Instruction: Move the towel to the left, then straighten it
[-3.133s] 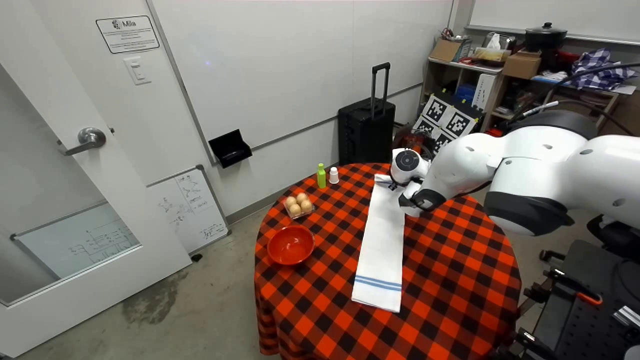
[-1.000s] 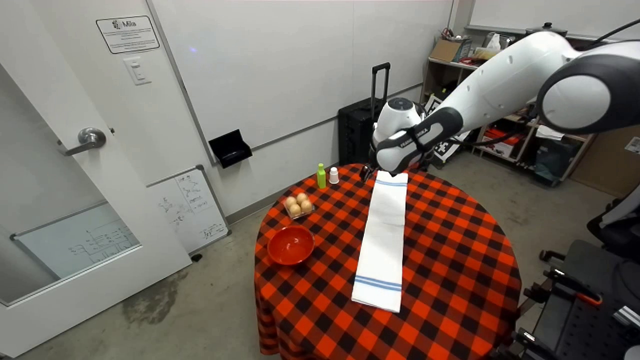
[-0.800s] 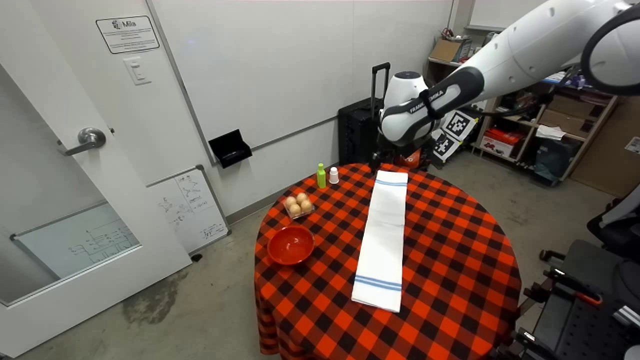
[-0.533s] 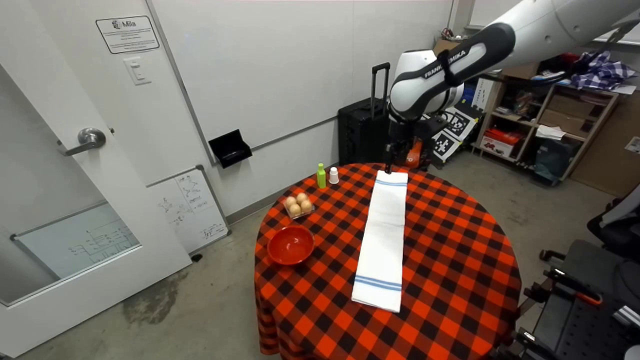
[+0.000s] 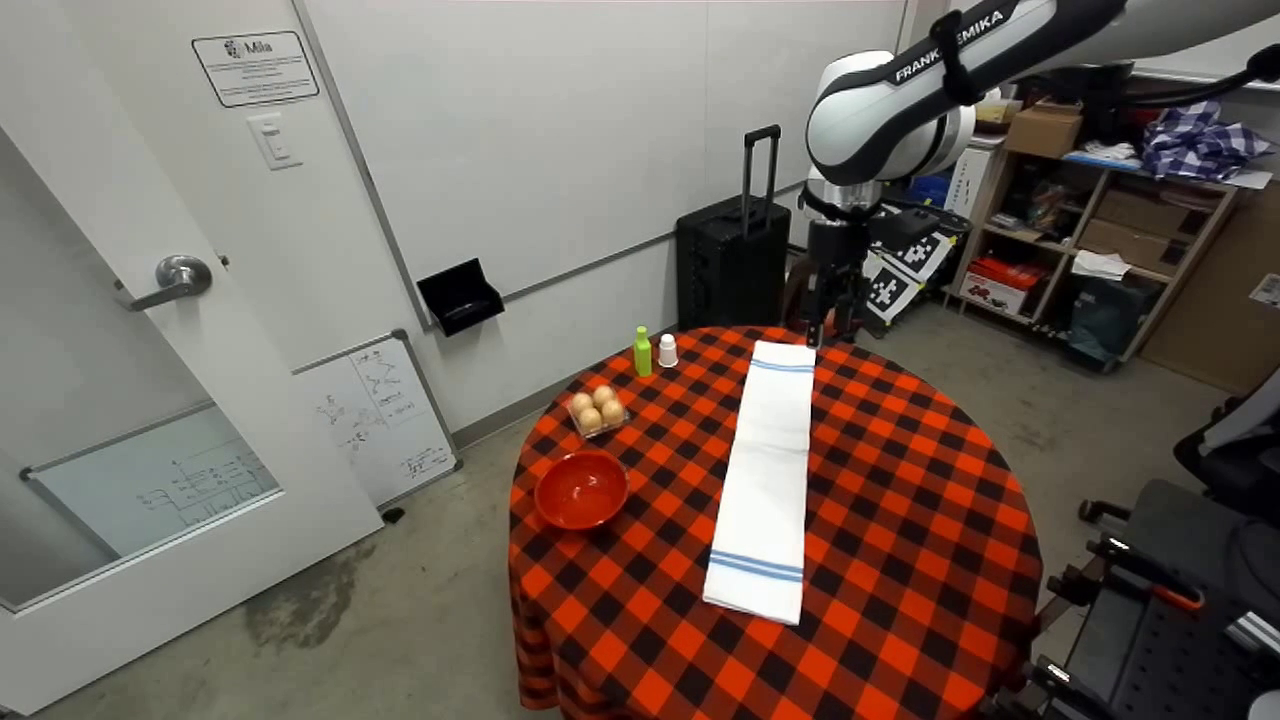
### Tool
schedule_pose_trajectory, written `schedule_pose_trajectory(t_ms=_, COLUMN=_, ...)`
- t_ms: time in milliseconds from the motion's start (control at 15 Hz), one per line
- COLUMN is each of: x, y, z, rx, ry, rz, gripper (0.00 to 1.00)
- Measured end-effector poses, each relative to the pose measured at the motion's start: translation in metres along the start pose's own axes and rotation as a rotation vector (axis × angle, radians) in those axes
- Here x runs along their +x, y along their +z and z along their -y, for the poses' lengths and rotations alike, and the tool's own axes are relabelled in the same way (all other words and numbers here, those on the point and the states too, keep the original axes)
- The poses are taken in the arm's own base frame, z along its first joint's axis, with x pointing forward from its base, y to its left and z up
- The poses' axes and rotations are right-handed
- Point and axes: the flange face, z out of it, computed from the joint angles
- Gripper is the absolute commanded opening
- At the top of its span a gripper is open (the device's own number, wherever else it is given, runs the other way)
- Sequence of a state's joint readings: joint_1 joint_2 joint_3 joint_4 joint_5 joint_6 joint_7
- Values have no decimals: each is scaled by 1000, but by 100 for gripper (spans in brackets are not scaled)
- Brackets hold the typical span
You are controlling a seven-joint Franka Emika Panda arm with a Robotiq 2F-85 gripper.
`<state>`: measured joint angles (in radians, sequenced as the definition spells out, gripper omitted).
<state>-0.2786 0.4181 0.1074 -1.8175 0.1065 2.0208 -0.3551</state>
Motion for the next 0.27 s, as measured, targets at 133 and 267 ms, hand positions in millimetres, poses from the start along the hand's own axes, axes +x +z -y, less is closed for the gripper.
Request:
schedule_pose_trajectory(t_ms=133, x=-1, y=2, z=0, rx=1, ry=0, rz=4, gripper=100)
schedule_pose_trajectory(t_ms=267, x=-1, y=2, z=0, rx=1, ry=0, rz=4, gripper=100)
